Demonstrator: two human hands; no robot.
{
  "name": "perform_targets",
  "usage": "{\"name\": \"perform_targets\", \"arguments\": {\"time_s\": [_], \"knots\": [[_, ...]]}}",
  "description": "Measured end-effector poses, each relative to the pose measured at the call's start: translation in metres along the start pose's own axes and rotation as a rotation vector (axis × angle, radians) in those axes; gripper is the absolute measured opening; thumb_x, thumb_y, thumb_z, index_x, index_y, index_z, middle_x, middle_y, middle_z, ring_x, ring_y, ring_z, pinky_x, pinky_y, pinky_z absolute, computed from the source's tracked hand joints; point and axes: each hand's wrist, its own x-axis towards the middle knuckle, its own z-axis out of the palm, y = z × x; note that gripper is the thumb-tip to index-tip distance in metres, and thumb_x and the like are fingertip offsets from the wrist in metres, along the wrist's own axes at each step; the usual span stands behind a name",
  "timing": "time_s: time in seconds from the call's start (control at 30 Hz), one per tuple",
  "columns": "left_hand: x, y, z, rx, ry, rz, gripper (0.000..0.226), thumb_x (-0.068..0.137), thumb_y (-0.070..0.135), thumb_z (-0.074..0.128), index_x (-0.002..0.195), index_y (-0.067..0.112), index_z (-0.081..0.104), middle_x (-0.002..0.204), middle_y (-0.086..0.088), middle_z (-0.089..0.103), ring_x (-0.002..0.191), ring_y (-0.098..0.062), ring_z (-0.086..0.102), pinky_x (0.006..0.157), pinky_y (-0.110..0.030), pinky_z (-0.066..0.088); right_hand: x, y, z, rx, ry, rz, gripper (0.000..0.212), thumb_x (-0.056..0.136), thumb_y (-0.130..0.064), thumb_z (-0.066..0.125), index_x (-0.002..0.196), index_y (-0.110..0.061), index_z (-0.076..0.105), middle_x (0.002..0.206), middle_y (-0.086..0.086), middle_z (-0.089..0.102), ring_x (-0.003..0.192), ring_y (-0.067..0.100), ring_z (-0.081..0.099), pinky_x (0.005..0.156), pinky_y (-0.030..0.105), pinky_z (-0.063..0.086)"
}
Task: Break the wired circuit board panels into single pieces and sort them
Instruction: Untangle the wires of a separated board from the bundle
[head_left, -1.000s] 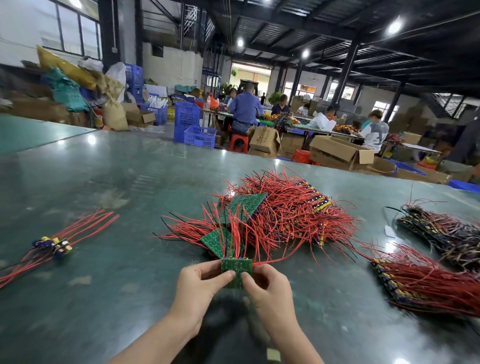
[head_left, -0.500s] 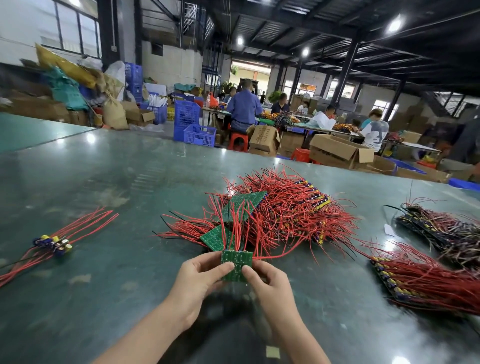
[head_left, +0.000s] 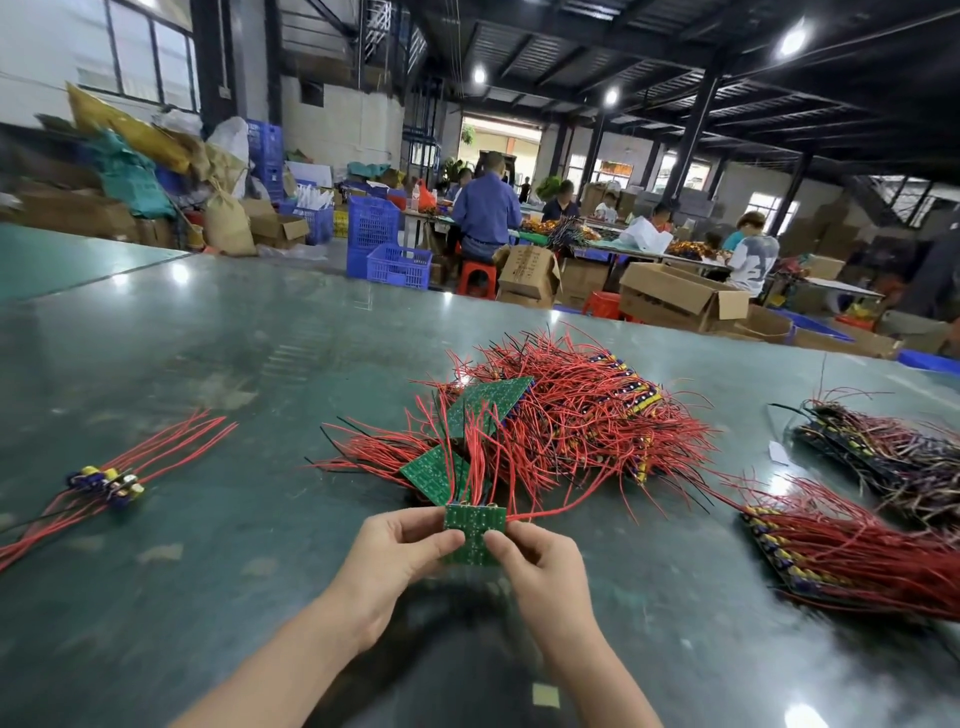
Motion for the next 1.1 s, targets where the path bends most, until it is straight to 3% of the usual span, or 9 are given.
{"name": "perform_targets", "arguments": {"time_s": [0.13, 0.23, 0.4, 0.53, 0.67, 0.73, 0.83, 0.93, 1.1], "knots": [[0.0, -0.004, 0.0, 0.05, -0.012, 0.01, 0.023, 0.081, -0.006, 0.064, 0.083, 0.013, 0.078, 0.095, -0.009, 0.075, 0.084, -0.012, 0.07, 0.071, -0.022, 0.056, 0.002, 0.008, 0.001, -0.079, -0.029, 0.007, 0.026, 0.088, -0.009, 0.063, 0.066, 0.004, 0.058, 0.058, -0.002, 0.044, 0.059, 0.007, 0.037, 0.058, 0.028, 0.03], [0.0, -0.006, -0.001, 0.059, -0.034, 0.012, 0.026, 0.083, -0.008, 0.062, 0.086, 0.012, 0.077, 0.095, -0.008, 0.075, 0.085, -0.012, 0.07, 0.068, -0.019, 0.054, 0.003, 0.012, -0.001, -0.108, -0.041, 0.011, 0.033, 0.088, -0.009, 0.064, 0.06, 0.002, 0.049, 0.057, -0.002, 0.037, 0.059, 0.009, 0.033, 0.058, 0.03, 0.027], [0.001, -0.008, -0.001, 0.077, -0.053, 0.026, 0.029, 0.083, -0.008, 0.061, 0.083, 0.015, 0.079, 0.096, -0.008, 0.075, 0.087, -0.012, 0.07, 0.07, -0.019, 0.053, 0.006, 0.016, -0.002, -0.09, -0.088, 0.017, 0.029, 0.089, -0.01, 0.063, 0.072, 0.013, 0.055, 0.067, 0.008, 0.043, 0.067, 0.014, 0.038, 0.064, 0.033, 0.031], [0.001, -0.008, 0.0, 0.083, -0.041, 0.043, 0.029, 0.083, -0.01, 0.061, 0.083, 0.014, 0.078, 0.094, -0.007, 0.075, 0.085, -0.009, 0.069, 0.07, -0.017, 0.053, 0.006, 0.016, -0.002, -0.064, -0.077, 0.042, 0.024, 0.089, -0.009, 0.064, 0.067, 0.001, 0.061, 0.065, 0.0, 0.048, 0.066, 0.009, 0.042, 0.063, 0.029, 0.034], [0.001, -0.008, 0.002, 0.088, 0.034, 0.076, 0.021, 0.08, -0.008, 0.066, 0.094, 0.005, 0.073, 0.091, -0.005, 0.075, 0.082, -0.008, 0.069, 0.07, -0.017, 0.053, 0.005, 0.015, 0.005, -0.051, 0.035, 0.064, 0.038, 0.087, -0.006, 0.065, 0.053, -0.019, 0.052, 0.047, -0.017, 0.047, 0.052, -0.002, 0.038, 0.055, 0.019, 0.031], [0.001, -0.009, 0.003, 0.088, 0.071, 0.084, 0.02, 0.078, -0.007, 0.068, 0.09, 0.008, 0.073, 0.089, -0.005, 0.075, 0.081, -0.009, 0.069, 0.071, -0.019, 0.053, 0.004, 0.013, 0.008, -0.062, 0.051, 0.041, 0.034, 0.087, -0.008, 0.065, 0.057, -0.021, 0.057, 0.05, -0.013, 0.051, 0.053, -0.002, 0.04, 0.056, 0.021, 0.034], [0.001, -0.009, 0.003, 0.075, 0.127, 0.078, 0.021, 0.077, -0.009, 0.069, 0.088, 0.008, 0.071, 0.083, -0.004, 0.075, 0.074, -0.006, 0.068, 0.063, -0.017, 0.051, 0.002, 0.009, 0.009, -0.022, 0.003, 0.055, 0.023, 0.088, -0.009, 0.063, 0.071, -0.023, 0.069, 0.071, 0.006, 0.069, 0.065, 0.004, 0.051, 0.065, 0.029, 0.044], [-0.001, -0.009, 0.002, 0.072, 0.119, 0.074, 0.02, 0.077, -0.01, 0.069, 0.088, 0.007, 0.071, 0.082, -0.004, 0.075, 0.072, -0.006, 0.068, 0.059, -0.015, 0.05, 0.001, 0.008, 0.009, -0.004, -0.01, 0.074, 0.015, 0.086, -0.01, 0.063, 0.078, -0.018, 0.072, 0.08, 0.014, 0.071, 0.068, 0.01, 0.054, 0.069, 0.034, 0.048], [-0.001, -0.007, 0.002, 0.073, 0.088, 0.049, 0.02, 0.077, -0.01, 0.068, 0.091, 0.004, 0.072, 0.087, -0.009, 0.075, 0.074, -0.009, 0.069, 0.063, -0.018, 0.053, 0.002, 0.011, 0.007, -0.043, -0.02, 0.045, 0.014, 0.085, -0.009, 0.066, 0.073, -0.017, 0.071, 0.068, 0.001, 0.068, 0.063, 0.0, 0.052, 0.064, 0.025, 0.045]]}}
